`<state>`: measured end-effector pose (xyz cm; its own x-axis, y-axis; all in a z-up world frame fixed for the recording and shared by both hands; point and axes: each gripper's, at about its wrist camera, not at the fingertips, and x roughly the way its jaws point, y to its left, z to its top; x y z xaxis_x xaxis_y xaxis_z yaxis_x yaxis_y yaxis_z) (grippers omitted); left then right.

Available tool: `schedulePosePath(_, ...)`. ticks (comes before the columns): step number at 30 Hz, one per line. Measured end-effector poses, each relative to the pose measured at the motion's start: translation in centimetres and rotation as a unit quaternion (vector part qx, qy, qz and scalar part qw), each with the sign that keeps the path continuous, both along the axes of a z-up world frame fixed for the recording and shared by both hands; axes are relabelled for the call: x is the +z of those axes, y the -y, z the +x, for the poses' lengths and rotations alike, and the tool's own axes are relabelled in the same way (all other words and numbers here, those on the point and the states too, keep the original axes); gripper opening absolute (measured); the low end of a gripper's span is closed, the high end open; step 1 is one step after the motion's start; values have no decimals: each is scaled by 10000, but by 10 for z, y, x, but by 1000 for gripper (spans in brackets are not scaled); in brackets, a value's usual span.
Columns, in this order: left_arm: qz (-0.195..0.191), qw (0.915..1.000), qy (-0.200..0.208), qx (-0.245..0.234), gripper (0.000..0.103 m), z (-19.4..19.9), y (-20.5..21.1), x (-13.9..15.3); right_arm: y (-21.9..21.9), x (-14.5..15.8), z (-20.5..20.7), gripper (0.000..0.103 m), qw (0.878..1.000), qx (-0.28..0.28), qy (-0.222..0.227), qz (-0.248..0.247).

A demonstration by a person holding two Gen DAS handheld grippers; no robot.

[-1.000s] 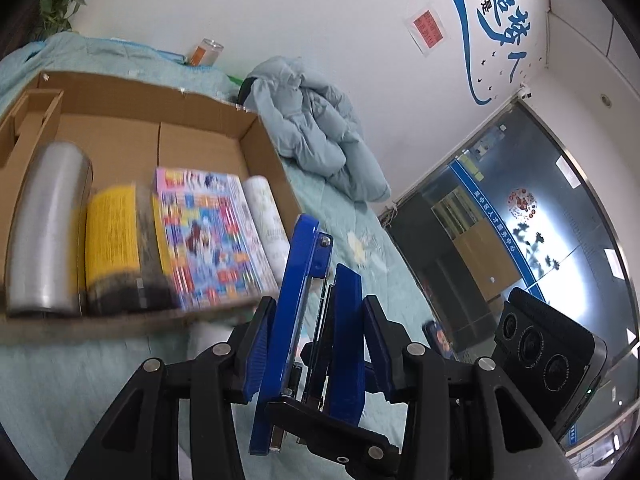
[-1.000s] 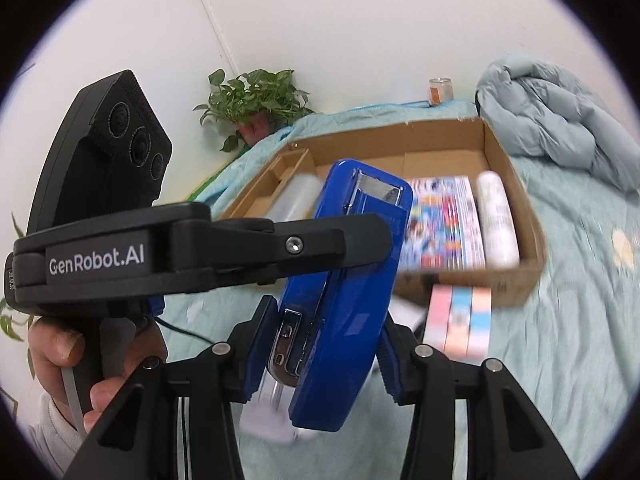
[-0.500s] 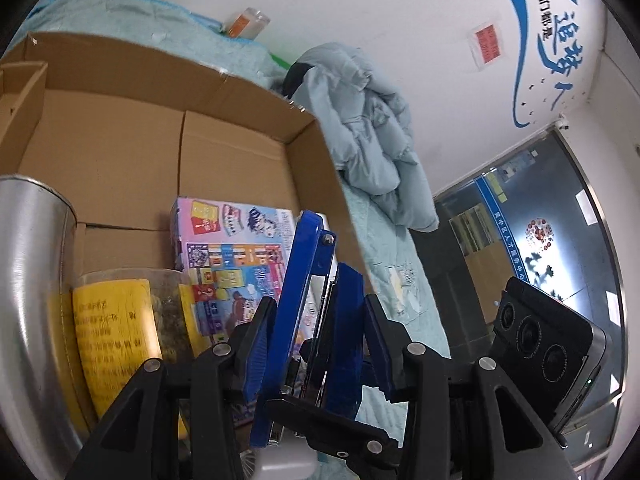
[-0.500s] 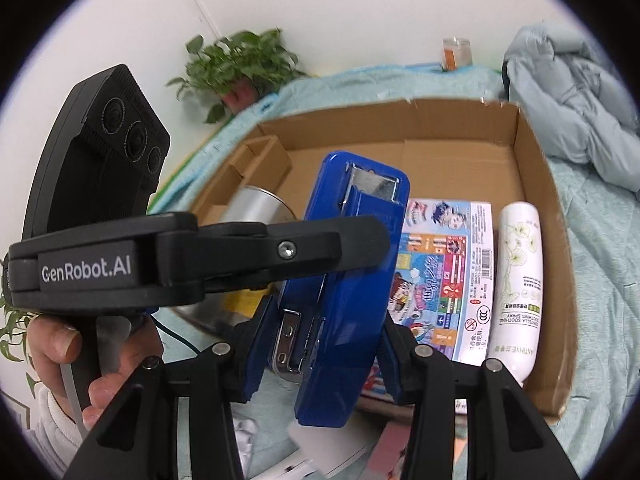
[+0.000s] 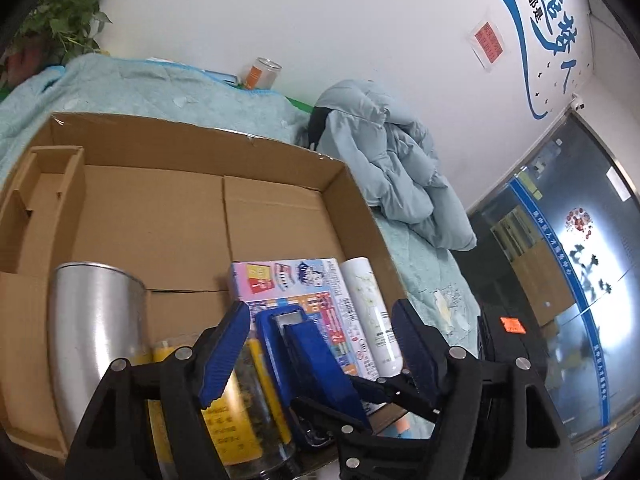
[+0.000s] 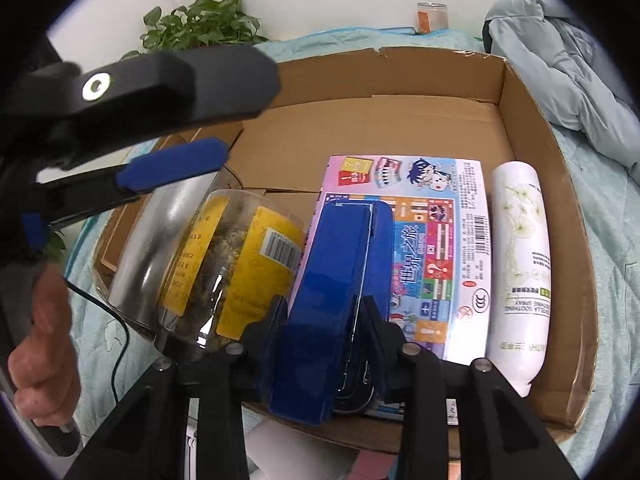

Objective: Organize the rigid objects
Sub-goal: 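Lower the stapler into the box beside the jar and open both grippers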

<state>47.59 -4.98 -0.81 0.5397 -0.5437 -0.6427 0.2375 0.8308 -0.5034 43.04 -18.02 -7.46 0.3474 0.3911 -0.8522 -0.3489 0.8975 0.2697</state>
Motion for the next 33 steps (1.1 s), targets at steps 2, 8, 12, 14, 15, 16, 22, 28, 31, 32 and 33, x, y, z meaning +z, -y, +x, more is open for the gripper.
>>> schedulePosePath(2, 100, 9999, 108, 31, 71, -10, -5, 2, -2, 1, -1, 41, 9999, 30, -88, 76)
schedulePosePath(8, 258, 9987, 409, 142, 71, -47, -23, 10, 19, 9, -4, 46, 9990, -123, -67, 421)
schedulePosePath(12, 351, 9966, 677, 309, 71, -71, -33, 18, 20, -1, -2, 55, 9977, -123, -400, 542)
schedulePosePath(14, 385, 9956, 770, 375, 71, -82, -37, 21, 16, -3, -1, 55, 9982, -72, -375, 465)
schedulePosePath(15, 408, 9950, 818, 397, 71, -87, -38, 23, 16, -3, 0, 56, 9979, -57, -418, 485)
schedulePosePath(16, 460, 9941, 881, 438, 71, -93, -39, 24, 16, -3, 3, 56, 9970, -72, -497, 595)
schedulePosePath(22, 920, 9857, 1222, 709, 76, -129, -36, 33, 20, -1, 3, 55, 9958, -141, -540, 725)
schedulePosePath(28, 2010, 9463, 2008, 1541, 103, -185, -31, 29, 35, 37, -68, 90, 9926, -535, 1084, 64)
schedulePosePath(31, 2071, 9462, 1888, 1620, 103, -204, -33, 16, 44, 44, -111, 97, 9839, -805, 1596, -94)
schedulePosePath(32, 2065, 9473, 1829, 1627, 102, -210, -32, 11, 46, 44, -124, 97, 9813, -922, 1688, -71)
schedulePosePath(33, 2069, 9485, 1780, 1612, 99, -215, -31, 6, 48, 42, -134, 97, 9799, -1006, 1719, -61)
